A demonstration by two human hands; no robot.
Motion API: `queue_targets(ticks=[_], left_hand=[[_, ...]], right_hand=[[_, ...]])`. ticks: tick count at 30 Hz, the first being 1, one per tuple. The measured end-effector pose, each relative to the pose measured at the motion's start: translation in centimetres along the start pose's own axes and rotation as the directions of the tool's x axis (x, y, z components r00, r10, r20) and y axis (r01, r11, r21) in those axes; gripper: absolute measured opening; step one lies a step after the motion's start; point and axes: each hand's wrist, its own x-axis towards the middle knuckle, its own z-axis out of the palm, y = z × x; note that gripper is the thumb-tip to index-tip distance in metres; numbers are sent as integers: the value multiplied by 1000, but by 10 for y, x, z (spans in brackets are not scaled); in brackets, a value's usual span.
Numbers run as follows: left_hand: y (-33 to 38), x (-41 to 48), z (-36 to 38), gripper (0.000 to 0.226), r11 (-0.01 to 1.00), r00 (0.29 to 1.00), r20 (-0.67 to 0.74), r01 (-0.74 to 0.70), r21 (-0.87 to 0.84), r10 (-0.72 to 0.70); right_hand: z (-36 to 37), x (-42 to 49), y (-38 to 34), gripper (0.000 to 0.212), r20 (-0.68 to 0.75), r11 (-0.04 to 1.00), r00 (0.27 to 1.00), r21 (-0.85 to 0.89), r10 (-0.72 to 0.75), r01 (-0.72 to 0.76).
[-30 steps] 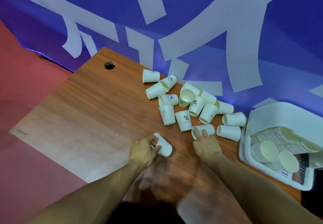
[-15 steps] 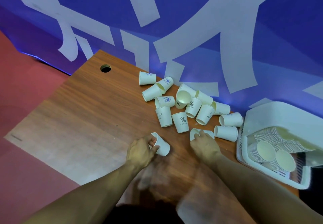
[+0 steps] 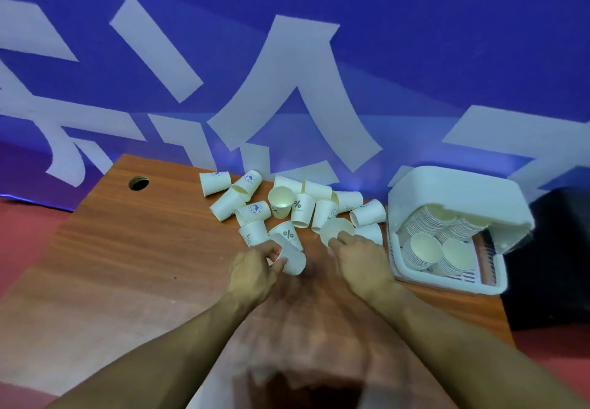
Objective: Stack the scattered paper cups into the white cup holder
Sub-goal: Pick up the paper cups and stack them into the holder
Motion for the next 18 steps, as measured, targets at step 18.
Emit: queue_targets(ticks=[18], left_hand=[[193, 17, 98, 13, 915, 917, 20, -398, 62, 398]], right_hand=[[-20, -111, 167, 21, -239, 927, 896, 54, 374, -372]])
